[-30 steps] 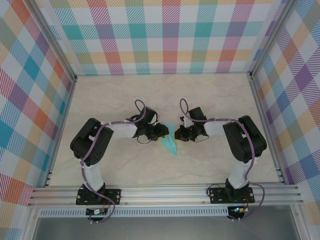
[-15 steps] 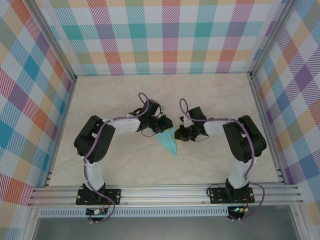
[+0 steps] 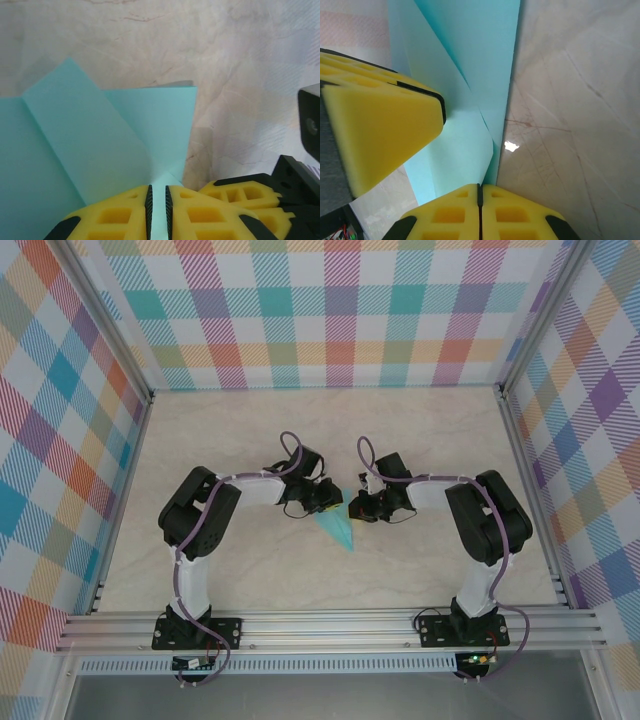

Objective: Fold a paper plane with a square sheet of paper (fold left side to right side)
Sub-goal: Fourth fold the wing at the center of the table.

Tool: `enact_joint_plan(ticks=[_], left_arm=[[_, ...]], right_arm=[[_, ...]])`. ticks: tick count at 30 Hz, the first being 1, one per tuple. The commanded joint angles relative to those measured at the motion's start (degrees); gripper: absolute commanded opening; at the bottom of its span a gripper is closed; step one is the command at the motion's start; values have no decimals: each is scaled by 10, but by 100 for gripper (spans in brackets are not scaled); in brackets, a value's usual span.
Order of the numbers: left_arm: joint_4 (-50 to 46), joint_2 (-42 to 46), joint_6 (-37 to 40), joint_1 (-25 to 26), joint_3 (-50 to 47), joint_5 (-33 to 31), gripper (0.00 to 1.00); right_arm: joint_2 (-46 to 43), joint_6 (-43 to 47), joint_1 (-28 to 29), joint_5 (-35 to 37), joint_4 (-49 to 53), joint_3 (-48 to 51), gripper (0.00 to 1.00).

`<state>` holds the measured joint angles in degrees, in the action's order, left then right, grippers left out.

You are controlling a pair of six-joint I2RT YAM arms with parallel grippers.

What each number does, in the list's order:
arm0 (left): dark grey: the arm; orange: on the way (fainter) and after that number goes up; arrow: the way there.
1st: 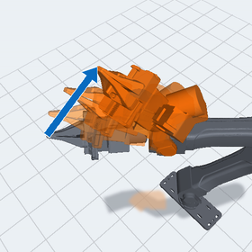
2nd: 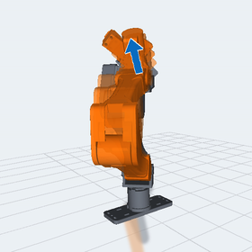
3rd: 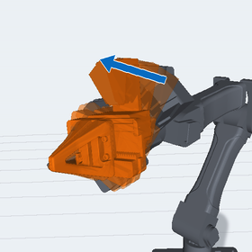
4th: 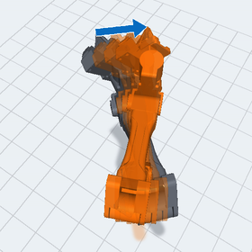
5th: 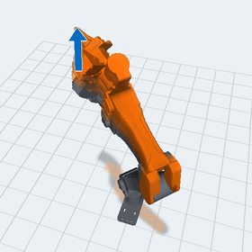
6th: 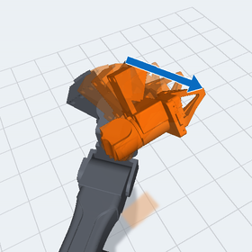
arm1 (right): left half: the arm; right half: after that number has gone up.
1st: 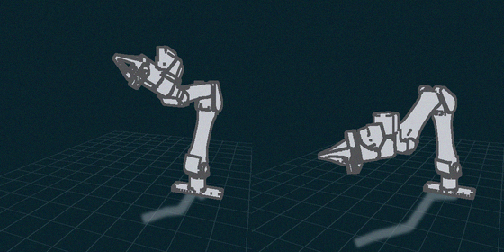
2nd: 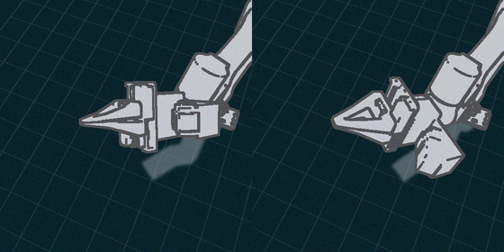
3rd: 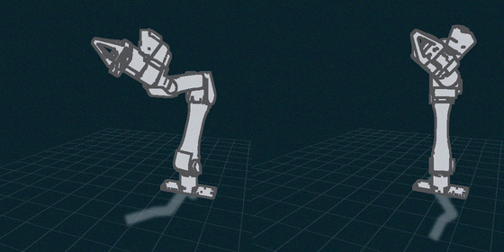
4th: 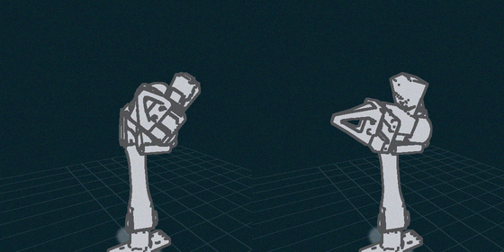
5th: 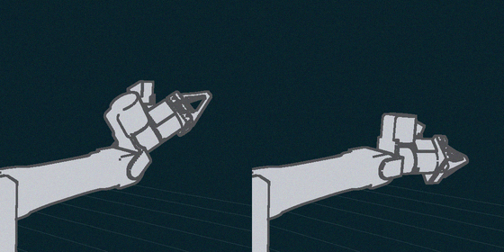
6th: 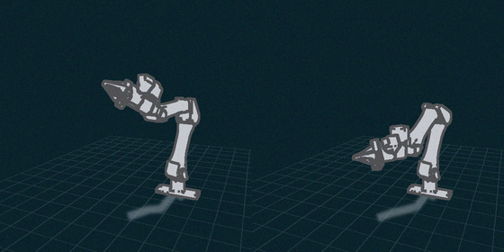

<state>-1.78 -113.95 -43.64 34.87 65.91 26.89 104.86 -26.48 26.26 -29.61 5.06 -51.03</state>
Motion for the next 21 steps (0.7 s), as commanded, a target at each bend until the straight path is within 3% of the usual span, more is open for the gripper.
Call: enact_joint_plan(ticks=[1,5,14,21], left_arm=[[-19,-6,11,8,-21,-16,17],[-17,-6,10,8,-34,-20,17],[-13,-7,10,8,-48,-26,16],[-12,-4,11,8,-53,-26,16]], right_arm=[[5,14,6,27,27,-1,8],[-17,16,7,26,33,-12,10],[-128,22,6,38,78,-10,26],[-164,-17,16,-96,27,58,26]])
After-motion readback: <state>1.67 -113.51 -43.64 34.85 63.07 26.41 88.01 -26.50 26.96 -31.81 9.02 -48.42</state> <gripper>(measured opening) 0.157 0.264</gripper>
